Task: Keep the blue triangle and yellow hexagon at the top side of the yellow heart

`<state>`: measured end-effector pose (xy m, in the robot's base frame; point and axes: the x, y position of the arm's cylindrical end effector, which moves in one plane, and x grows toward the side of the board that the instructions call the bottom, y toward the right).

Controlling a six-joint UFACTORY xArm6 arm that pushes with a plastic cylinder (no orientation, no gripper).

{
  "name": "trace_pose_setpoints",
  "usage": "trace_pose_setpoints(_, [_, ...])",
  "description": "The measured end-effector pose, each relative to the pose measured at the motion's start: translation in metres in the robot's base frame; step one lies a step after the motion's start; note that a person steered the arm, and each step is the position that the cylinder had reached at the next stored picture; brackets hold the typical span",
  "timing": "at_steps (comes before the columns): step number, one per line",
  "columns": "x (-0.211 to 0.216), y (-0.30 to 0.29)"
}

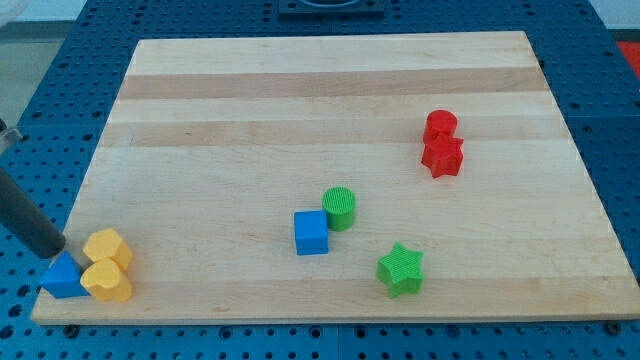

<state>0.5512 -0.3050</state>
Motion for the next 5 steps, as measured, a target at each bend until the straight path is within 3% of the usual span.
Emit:
trace_pose_setpoints(3, [0.024, 0.001])
trace_pose_setpoints(5, [0.064, 0.001])
